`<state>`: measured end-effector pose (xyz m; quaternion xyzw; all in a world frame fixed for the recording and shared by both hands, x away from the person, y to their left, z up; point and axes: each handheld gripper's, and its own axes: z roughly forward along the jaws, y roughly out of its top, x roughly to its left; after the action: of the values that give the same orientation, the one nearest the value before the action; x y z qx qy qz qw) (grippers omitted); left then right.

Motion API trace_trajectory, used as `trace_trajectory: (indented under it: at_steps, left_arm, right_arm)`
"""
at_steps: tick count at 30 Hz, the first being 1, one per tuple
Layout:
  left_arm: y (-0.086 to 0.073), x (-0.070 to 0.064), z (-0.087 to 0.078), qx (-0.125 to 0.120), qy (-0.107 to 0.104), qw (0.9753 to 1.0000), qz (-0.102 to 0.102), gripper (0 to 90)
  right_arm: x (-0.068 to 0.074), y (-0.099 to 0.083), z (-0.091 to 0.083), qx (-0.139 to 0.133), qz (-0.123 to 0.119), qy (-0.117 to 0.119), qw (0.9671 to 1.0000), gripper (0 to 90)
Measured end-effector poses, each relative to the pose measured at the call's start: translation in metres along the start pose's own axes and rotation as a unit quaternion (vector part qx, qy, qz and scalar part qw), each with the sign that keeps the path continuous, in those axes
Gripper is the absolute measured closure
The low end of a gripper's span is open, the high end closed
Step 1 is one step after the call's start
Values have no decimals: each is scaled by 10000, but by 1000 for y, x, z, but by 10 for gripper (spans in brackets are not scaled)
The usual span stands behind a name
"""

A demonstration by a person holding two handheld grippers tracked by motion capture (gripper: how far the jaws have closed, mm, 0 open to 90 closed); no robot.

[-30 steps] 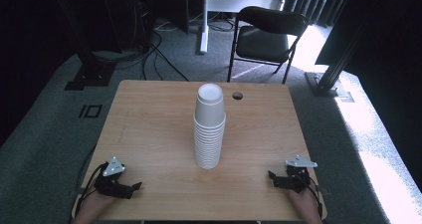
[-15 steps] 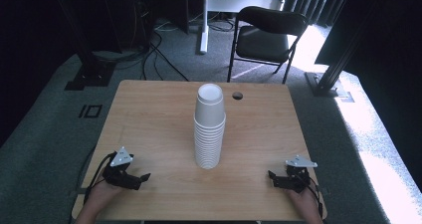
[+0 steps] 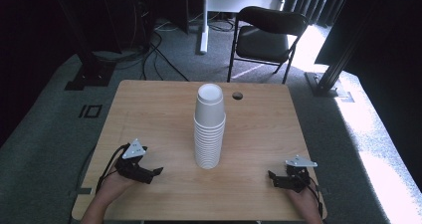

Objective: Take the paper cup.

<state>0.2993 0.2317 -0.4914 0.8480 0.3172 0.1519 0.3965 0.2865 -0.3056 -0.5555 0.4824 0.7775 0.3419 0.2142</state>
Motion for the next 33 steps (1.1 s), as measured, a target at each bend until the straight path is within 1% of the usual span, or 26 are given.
trace_trajectory:
  at_steps: [2, 3, 4, 6, 10, 16, 19, 21, 22, 23, 27, 30, 32, 33]
  left_arm:
    - [6, -2, 2, -3, -21, 10000, 61, 3]
    - [8, -3, 2, -1, -79, 9999, 96, 2]
    - [8, -3, 2, -1, -79, 9999, 96, 3]
    - [17, -6, 3, -50, -144, 9997, 187, 3]
    - [28, -10, 2, -147, -215, 9993, 260, 2]
    - [45, -19, 0, -332, -365, 9980, 396, 2]
    - [56, -22, -3, -464, -432, 9968, 480, 2]
    - [63, -25, -6, -507, -477, 9961, 547, 2]
    - [63, -25, -6, -507, -477, 9961, 547, 2]
    - [71, -27, -8, -575, -513, 9953, 592, 2]
    - [85, -30, -10, -656, -580, 9939, 676, 2]
    - [96, -32, -9, -731, -667, 9925, 721, 1]
    - [102, -33, -10, -801, -732, 9915, 715, 2]
    - [106, -34, -9, -831, -737, 9911, 735, 2]
  right_arm:
    - [0, 0, 0, 1, -1, 2, 10000, 115]
    - [0, 0, 0, -1, -3, 1, 10000, 115]
    - [0, 0, 0, -2, -3, 1, 10000, 115]
    - [0, 0, 0, -2, -1, 0, 10000, 115]
    - [0, 0, 0, -5, -3, 3, 10000, 116]
    - [0, 0, 0, -3, -4, 2, 10000, 116]
    - [0, 0, 0, -2, -2, 3, 10000, 115]
    - [0, 0, 0, -3, -1, 4, 10000, 115]
    - [0, 0, 0, -3, -1, 4, 10000, 115]
    - [0, 0, 0, -2, 0, 5, 10000, 115]
    - [0, 0, 0, -2, -5, 10, 10000, 115]
    - [0, 0, 0, -1, -10, 8, 10000, 115]
    - [0, 0, 0, -5, -5, 10, 10000, 115]
    - [0, 0, 0, -7, -7, 9, 10000, 115]
